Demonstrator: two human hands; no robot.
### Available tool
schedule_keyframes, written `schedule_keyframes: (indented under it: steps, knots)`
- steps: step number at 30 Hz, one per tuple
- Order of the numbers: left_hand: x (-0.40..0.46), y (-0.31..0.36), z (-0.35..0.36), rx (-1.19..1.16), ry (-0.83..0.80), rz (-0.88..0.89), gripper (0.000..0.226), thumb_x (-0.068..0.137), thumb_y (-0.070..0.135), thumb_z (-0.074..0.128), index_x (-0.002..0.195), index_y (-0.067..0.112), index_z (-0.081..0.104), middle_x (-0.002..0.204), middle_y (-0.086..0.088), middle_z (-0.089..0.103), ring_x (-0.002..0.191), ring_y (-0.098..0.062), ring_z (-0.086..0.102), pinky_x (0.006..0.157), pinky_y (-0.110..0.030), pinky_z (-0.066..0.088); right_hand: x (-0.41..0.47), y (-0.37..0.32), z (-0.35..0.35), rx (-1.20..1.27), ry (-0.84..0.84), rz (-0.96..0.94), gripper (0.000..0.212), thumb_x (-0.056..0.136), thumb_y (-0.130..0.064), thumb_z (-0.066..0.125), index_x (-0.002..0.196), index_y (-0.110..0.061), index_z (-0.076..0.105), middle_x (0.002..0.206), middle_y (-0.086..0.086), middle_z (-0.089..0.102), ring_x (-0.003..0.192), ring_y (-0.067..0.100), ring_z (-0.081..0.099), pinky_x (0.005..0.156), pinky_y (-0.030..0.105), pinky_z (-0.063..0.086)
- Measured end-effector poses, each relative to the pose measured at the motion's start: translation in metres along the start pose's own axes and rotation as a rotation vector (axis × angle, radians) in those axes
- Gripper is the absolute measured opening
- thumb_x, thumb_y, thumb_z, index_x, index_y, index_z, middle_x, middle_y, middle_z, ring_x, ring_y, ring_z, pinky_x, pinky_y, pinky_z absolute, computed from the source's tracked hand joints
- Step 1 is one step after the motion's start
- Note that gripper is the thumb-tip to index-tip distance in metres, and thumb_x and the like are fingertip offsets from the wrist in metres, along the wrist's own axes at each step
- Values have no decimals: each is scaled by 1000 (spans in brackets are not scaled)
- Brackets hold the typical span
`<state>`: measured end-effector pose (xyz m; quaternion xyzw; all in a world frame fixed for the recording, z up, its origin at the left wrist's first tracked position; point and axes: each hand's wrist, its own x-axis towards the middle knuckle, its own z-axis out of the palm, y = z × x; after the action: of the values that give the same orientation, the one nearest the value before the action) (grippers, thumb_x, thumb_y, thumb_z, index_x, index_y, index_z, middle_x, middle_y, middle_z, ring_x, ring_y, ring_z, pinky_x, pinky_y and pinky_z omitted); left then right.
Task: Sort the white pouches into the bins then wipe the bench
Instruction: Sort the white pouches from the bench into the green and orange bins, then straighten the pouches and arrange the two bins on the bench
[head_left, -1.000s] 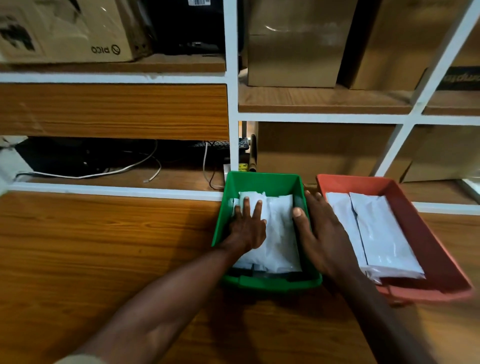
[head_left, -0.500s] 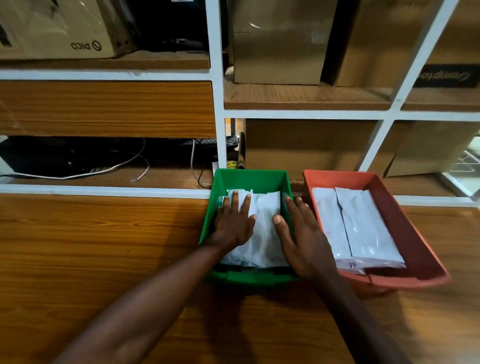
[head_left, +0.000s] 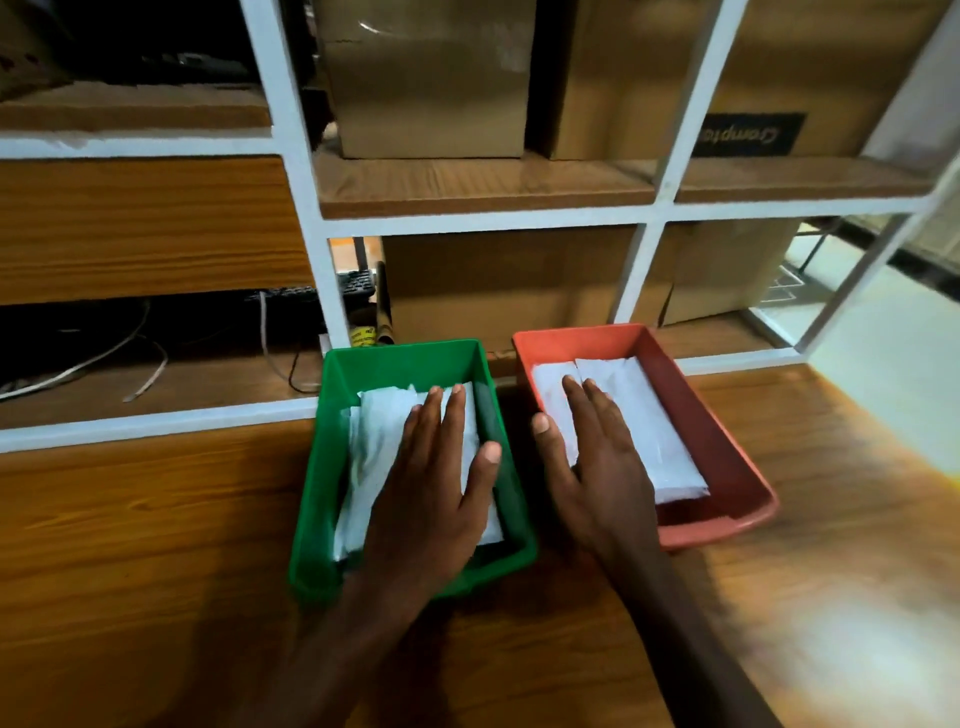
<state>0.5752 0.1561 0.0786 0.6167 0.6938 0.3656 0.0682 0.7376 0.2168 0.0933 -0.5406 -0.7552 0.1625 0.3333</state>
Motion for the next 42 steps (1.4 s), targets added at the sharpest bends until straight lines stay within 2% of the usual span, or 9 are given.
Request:
schedule_keyframes:
  steps: [7,12,16,20,24,28,33,40,42]
  knots:
    - [28,75,75,-98,-42,-178,71,97,63,17,158,28,6,166,8,2,151,-7,0,116,-17,-3,50,86,-47,-61,-18,44,74,95,-73,24,156,-32,26,164,0,27,152,20,22,120,46,29]
    - [63,96,120,104,5,-353,66,100,51,32,152,11,27,160,-15,26,146,-31,24,117,-40,21,90,161,-66,-104,-199,55,73,89,-80,26,150,-40,29,147,6,48,135,29,46,101,49,47]
    - [80,100,124,31,16,-536,63,98,51,36,137,2,42,140,-25,47,126,-41,46,103,-46,41,108,196,-74,-39,-334,170,67,94,-70,35,135,-17,43,133,20,57,121,42,55,92,48,45]
    - [86,73,126,-139,-35,-664,79,88,68,30,143,13,46,146,-15,50,130,-32,51,109,-44,41,115,211,-60,291,-481,278,54,98,-63,40,124,-18,54,130,16,63,120,39,58,92,42,47]
    - [85,56,138,-353,-36,-833,75,76,82,36,113,25,70,111,-4,71,102,-25,68,92,-42,54,113,212,-53,655,-416,426,24,104,-41,44,110,-24,61,119,7,70,101,18,67,89,36,55]
    - [92,44,172,-499,-9,-805,60,84,79,43,120,35,64,116,3,70,105,-17,67,79,-30,51,116,225,-75,694,-367,426,30,107,-33,43,113,-15,67,110,6,73,98,18,70,75,28,56]
    - [108,148,183,-677,70,-718,23,104,34,43,105,22,63,91,6,64,82,-11,59,67,-26,45,138,266,-135,575,-281,457,39,104,-41,46,114,-13,70,114,8,73,106,28,67,96,45,53]
    - [144,249,271,-721,-47,-710,43,103,42,43,84,11,65,87,-12,72,81,-32,68,80,-50,56,165,365,-238,592,-250,455,29,104,-43,46,114,-29,69,108,-10,74,95,7,71,83,25,57]
    - [153,279,300,-740,-54,-713,46,102,46,45,83,9,65,89,-14,73,83,-33,69,82,-55,56,172,399,-262,605,-236,476,31,101,-47,49,113,-29,72,109,-8,75,99,11,72,92,37,57]
